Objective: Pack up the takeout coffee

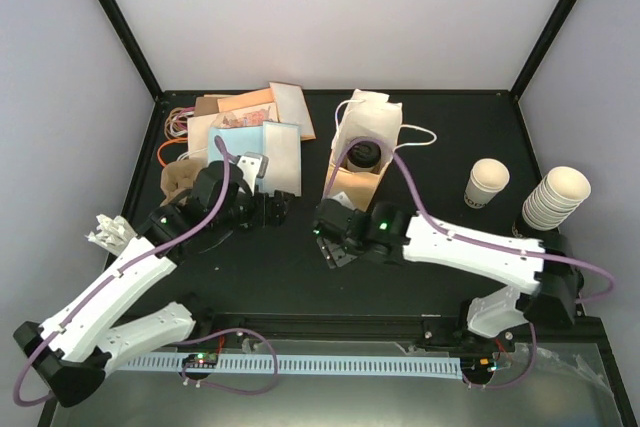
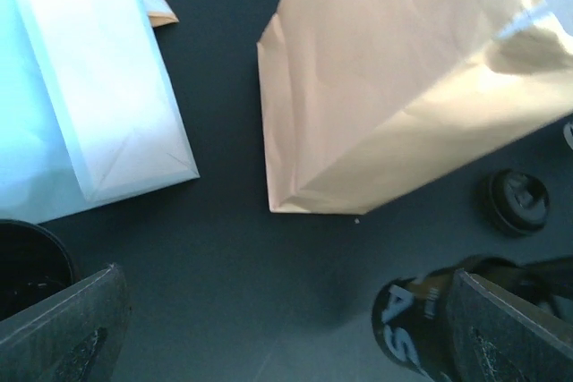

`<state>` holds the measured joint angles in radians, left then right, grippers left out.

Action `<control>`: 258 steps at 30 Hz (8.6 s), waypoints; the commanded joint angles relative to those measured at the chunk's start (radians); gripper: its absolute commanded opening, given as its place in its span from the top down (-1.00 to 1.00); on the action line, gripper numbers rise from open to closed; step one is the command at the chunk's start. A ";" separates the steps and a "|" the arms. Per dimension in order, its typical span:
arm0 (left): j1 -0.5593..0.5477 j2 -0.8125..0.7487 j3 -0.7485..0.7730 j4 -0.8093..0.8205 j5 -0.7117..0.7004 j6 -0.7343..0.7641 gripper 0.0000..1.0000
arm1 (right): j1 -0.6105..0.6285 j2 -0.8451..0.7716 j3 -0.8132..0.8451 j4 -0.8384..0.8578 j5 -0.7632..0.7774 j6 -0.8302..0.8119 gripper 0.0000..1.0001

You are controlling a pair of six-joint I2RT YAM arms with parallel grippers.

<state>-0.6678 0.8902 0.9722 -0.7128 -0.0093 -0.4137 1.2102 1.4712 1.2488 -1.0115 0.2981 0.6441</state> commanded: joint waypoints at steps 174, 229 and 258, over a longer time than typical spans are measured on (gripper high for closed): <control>-0.202 0.438 0.452 -0.083 0.219 0.300 0.97 | 0.120 -0.453 -0.290 0.245 0.199 -0.162 -0.23; -0.256 0.256 0.215 0.032 0.451 0.290 0.93 | 0.291 -0.257 -0.467 0.529 0.488 -0.098 -0.14; 0.247 0.328 0.253 -0.071 0.484 0.040 -0.70 | 0.290 -0.330 -0.589 0.733 0.499 -0.163 -0.13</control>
<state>-0.4919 1.0813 1.1976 -0.7151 0.3576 -0.3573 1.4982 1.1488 0.6647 -0.3248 0.7506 0.4843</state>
